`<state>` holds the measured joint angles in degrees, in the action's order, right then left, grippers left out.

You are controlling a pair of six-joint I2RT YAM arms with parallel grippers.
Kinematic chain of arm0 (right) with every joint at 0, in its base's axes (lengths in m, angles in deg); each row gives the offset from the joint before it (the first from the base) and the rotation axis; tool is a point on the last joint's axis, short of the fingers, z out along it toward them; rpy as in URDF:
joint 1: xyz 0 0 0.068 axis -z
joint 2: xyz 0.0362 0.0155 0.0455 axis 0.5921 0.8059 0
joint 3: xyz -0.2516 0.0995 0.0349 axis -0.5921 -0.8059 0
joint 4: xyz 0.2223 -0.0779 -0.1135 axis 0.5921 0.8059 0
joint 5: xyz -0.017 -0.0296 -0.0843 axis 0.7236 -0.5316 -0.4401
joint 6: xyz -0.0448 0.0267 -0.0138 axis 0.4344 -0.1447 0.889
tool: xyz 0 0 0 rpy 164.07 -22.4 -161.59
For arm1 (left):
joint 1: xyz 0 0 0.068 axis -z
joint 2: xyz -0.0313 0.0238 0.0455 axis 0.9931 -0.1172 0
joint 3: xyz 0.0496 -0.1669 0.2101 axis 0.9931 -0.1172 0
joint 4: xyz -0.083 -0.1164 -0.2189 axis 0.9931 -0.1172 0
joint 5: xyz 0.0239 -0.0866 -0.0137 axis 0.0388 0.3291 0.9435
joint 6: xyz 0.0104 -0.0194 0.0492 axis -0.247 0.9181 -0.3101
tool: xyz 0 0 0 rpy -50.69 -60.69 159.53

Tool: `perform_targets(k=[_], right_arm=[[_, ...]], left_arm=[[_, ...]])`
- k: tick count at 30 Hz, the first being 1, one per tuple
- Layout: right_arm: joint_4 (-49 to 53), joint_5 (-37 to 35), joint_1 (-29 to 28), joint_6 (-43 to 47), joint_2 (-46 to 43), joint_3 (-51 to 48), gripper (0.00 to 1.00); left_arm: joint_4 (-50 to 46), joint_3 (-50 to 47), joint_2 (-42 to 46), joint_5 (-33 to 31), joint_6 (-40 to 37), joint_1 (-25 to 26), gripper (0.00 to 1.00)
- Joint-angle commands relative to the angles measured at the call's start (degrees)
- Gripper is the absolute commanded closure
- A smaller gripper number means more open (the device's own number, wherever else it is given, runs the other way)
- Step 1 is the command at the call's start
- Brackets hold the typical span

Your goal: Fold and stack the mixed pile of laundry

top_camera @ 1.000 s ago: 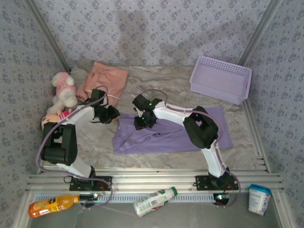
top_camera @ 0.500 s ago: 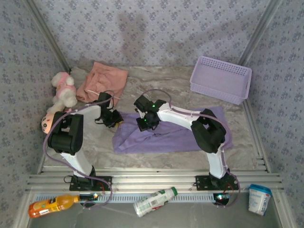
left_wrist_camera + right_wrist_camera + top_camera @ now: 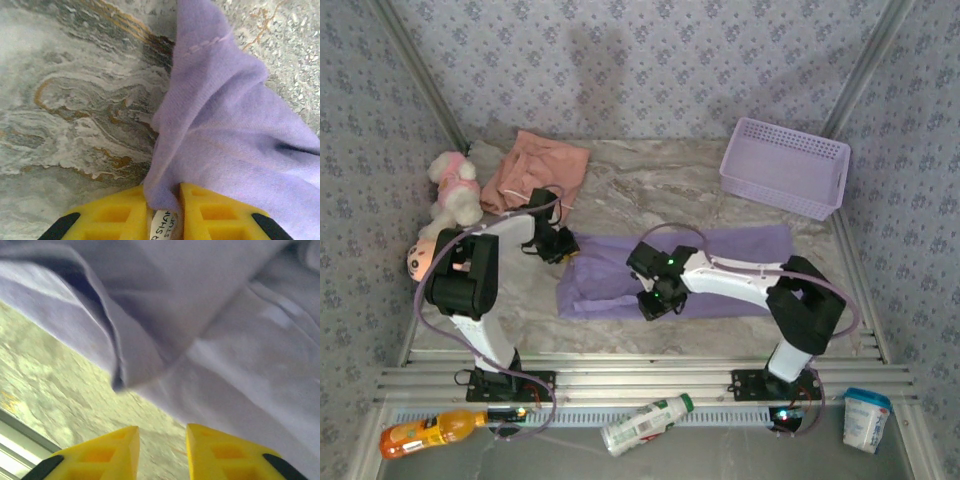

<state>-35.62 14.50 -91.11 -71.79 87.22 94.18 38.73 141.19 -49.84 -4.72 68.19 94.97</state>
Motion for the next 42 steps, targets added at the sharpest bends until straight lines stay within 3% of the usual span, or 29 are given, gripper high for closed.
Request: perform_targets(k=[1,7,11,14,17,24,27,32,37,42], right_arm=[[-0.6,-1.8,2.0,-2.6,-3.1,0.8,0.64],[-6.8,-1.3,4.3,-4.8,6.0,12.9,0.66],[-8.1,-0.4,3.7,-3.6,14.4,19.9,0.83],[-6.4,-0.5,2.1,-1.9,17.3,21.1,0.88],[-4.1,-0.5,0.3,-0.8,16.3,17.6,0.9],[0.8,-0.6,-3.7,-1.0,4.3,8.6,0.9],[1.4,-0.7,-1.5,-3.1,1.7,7.5,0.89],[0.9,-5.1,6.3,-8.8,0.6,5.0,0.87],[-2.6,-5.6,12.9,-16.8,0.0,-1.8,0.87],[-7.9,-3.7,15.9,-19.9,-1.6,-8.2,0.87]], left_arm=[[-4.0,1.1,-1.8,-3.0,-1.9,0.1,0.77],[-5.7,1.8,-1.0,-2.7,-3.2,0.1,0.74],[-5.6,1.8,-1.4,-2.9,-3.3,0.1,0.74],[-4.8,1.4,-1.9,-2.9,-2.6,0.0,0.74],[-4.0,1.4,-2.4,-3.0,-2.0,0.1,0.74],[-4.7,2.7,-2.8,-2.8,-2.4,0.1,0.74],[-6.1,3.7,-1.9,-2.0,-2.5,0.1,0.7],[-7.7,5.2,2.0,-0.8,-2.0,0.1,0.5],[-6.4,7.1,0.6,0.6,-1.2,0.1,0.54],[-5.1,7.7,-1.6,0.8,-0.3,0.6,0.59]])
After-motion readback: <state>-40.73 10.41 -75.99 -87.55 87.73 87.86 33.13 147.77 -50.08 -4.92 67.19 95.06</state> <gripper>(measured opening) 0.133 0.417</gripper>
